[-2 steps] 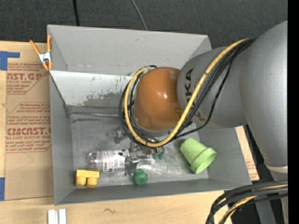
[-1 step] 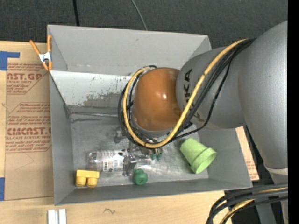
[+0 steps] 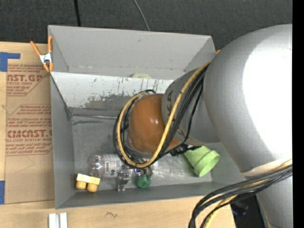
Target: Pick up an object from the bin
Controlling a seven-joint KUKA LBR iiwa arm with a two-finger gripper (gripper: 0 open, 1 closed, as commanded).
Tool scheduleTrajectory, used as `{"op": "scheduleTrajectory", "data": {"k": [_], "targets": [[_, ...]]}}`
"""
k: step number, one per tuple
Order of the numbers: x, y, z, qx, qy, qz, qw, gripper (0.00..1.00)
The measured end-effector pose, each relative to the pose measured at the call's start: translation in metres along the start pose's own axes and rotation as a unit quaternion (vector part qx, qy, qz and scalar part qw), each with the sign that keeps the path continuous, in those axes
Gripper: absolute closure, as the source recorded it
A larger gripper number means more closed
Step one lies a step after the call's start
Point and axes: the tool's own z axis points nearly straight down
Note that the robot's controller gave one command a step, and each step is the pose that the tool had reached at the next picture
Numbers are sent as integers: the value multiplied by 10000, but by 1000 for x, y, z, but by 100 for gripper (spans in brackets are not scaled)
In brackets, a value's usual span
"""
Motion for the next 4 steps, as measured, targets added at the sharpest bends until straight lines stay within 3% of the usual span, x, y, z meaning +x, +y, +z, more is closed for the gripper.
{"op": "scheduleTrajectory", "data": {"k": [1,4], "targets": [[-12,5,-3,18,73,326,9994,100],[-13,5,-11,12,37,328,9995,100]]}}
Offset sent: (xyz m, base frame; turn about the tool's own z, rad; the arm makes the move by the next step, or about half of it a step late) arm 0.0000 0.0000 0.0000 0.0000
